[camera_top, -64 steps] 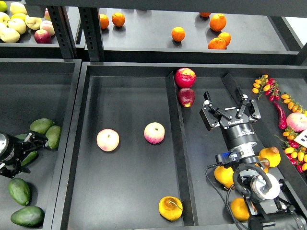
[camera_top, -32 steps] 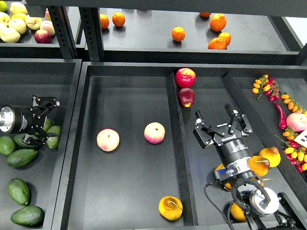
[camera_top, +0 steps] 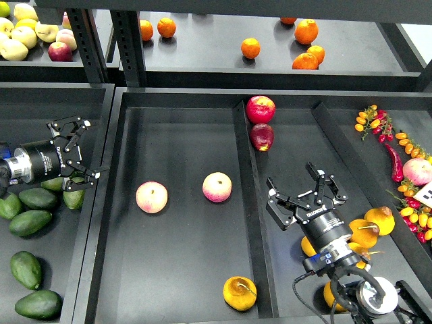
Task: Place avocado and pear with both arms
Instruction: 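Lower the right gripper over the yellow-orange pear nearest the robot, then close the right gripper around the yellow-orange pear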
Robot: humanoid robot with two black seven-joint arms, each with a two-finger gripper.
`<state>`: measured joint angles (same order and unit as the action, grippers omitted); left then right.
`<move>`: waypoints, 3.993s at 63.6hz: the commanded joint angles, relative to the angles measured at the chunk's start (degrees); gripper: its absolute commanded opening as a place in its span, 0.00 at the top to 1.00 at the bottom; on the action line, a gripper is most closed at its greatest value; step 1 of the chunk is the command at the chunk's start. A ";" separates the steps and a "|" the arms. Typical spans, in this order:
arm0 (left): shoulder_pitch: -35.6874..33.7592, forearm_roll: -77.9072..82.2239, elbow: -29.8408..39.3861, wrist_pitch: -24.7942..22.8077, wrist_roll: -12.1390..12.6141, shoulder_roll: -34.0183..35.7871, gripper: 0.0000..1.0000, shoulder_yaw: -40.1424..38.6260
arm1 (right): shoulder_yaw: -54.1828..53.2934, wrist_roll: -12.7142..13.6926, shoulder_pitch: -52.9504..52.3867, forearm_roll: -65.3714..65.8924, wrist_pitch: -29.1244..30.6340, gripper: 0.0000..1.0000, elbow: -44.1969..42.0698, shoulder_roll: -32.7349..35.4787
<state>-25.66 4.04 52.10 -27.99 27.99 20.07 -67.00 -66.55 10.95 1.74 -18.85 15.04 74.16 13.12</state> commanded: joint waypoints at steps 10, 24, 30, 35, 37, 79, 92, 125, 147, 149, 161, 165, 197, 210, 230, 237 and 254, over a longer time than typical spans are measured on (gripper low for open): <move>6.14 -1.14 1.07 -0.01 0.01 -14.16 0.01 -10.69 | 6.69 5.38 -1.65 0.04 0.08 0.00 0.11 7.44; 10.01 -1.14 3.88 -0.01 0.01 -20.07 0.01 -15.18 | 12.76 13.22 -7.10 0.31 -0.01 0.00 0.02 14.92; 11.59 -1.05 5.20 -0.01 0.01 -20.07 0.01 -16.85 | 15.39 13.48 -9.83 0.31 -0.54 0.00 -0.06 16.85; 13.18 -1.14 6.26 -0.01 0.01 -20.07 0.01 -17.20 | 16.98 13.57 -11.32 0.31 -0.54 0.00 -0.06 17.38; 13.62 -1.14 6.43 -0.01 0.01 -20.07 0.01 -17.29 | 17.77 13.66 -11.85 0.39 -0.62 0.00 -0.06 17.47; 24.43 -6.59 14.34 -0.01 0.01 -20.07 0.00 -18.96 | 37.36 17.05 -27.75 1.62 -9.59 0.00 -0.94 18.70; 26.97 -6.59 15.57 -0.01 0.01 -20.07 0.00 -18.96 | 44.75 17.05 -32.41 1.71 -9.68 0.00 -1.91 18.17; 28.47 -6.67 16.98 -0.01 0.01 -20.07 0.00 -18.87 | 54.33 17.05 -33.74 1.80 -11.61 0.00 -3.14 15.62; 28.65 -6.67 17.07 -0.01 0.01 -20.07 0.00 -18.96 | 57.59 17.05 -34.62 3.56 -11.61 0.00 -7.18 12.81; 28.65 -6.67 16.98 -0.01 0.01 -20.07 0.00 -18.96 | 57.32 17.05 -34.70 3.82 -11.70 0.00 -7.71 12.46; 28.65 -6.67 16.98 -0.01 0.01 -20.07 0.00 -18.96 | 56.88 17.05 -34.62 4.00 -11.61 0.00 -9.64 10.88; 28.65 -6.67 17.07 -0.01 0.01 -20.07 0.00 -18.96 | 56.88 17.05 -34.44 4.00 -11.61 0.00 -9.82 10.35; 28.65 -6.67 17.07 -0.01 0.01 -20.07 0.00 -19.05 | 56.27 17.05 -34.26 4.09 -10.73 0.00 -15.62 6.57; 28.74 -6.67 17.07 -0.01 0.01 -20.07 0.00 -19.14 | 55.74 17.05 -34.26 4.09 -10.21 0.00 -18.52 3.93; 29.09 -6.67 17.07 -0.01 0.01 -20.07 0.00 -19.14 | 55.83 17.05 -34.00 4.96 -8.10 0.00 -21.33 2.79; 29.09 -6.68 17.07 -0.01 0.01 -20.07 0.00 -19.14 | 55.83 17.05 -34.00 4.96 -8.10 0.00 -21.33 2.70; 29.18 -6.76 17.16 -0.01 0.01 -20.07 0.00 -19.22 | 55.74 17.05 -34.00 6.02 -8.71 0.08 -22.56 1.21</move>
<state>3.50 -2.72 69.17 -28.00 28.00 0.00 -86.16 -10.72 28.00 -32.26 -13.56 6.58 51.89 14.79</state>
